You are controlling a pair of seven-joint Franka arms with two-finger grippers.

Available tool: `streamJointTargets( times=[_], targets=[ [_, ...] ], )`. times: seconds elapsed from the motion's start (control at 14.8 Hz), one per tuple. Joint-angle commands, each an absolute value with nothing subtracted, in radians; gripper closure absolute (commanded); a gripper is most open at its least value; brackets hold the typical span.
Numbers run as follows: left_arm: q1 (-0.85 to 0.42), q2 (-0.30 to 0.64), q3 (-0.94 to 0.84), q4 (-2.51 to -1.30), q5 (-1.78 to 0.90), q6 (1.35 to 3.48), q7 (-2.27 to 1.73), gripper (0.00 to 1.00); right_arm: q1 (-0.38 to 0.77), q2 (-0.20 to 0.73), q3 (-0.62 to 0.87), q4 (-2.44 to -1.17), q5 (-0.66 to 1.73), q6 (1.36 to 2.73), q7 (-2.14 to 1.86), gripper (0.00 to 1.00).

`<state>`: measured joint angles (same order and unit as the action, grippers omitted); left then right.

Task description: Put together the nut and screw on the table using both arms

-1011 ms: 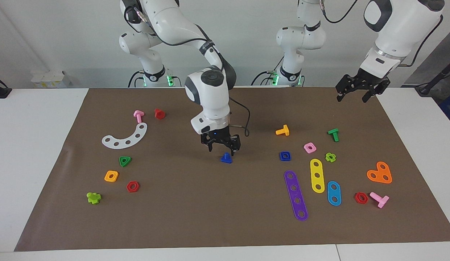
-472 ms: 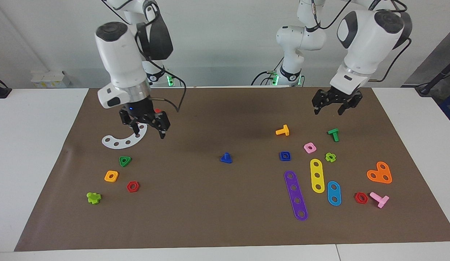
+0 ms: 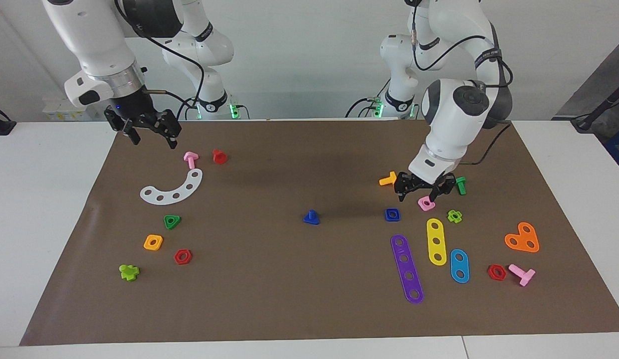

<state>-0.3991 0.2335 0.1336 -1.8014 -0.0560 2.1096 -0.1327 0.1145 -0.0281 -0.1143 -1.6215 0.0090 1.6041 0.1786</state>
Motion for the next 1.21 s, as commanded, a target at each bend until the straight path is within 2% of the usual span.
streamJointTargets(
  times=[0.0, 0.34, 0.47, 0.67, 1.15],
  targets=[
    [-0.433, 0.273, 0.15, -1.87, -0.069, 2.244, -0.127, 0.1, 0.077, -0.047, -0.101, -1.624, 0.015, 1.575, 0.132, 0.0],
    [-0.446, 0.316, 0.149, -1.95, -0.069, 2.345, -0.075, 0.12, 0.075, -0.084, -0.098, -1.706, -0.012, 1.638, 0.112, 0.0],
    [-0.443, 0.307, 0.149, -1.985, -0.069, 2.344, -0.026, 0.13, 0.066, -0.074, -0.089, -1.681, -0.037, 1.623, 0.104, 0.0],
    [-0.446, 0.305, 0.149, -2.016, -0.071, 2.345, -0.026, 0.14, 0.055, -0.034, -0.084, -1.577, -0.04, 1.536, 0.104, 0.0],
    [-0.448, 0.304, 0.146, -2.051, -0.081, 2.37, -0.038, 0.19, 0.049, -0.048, -0.078, -1.603, -0.025, 1.543, 0.104, 0.0]
  ],
)
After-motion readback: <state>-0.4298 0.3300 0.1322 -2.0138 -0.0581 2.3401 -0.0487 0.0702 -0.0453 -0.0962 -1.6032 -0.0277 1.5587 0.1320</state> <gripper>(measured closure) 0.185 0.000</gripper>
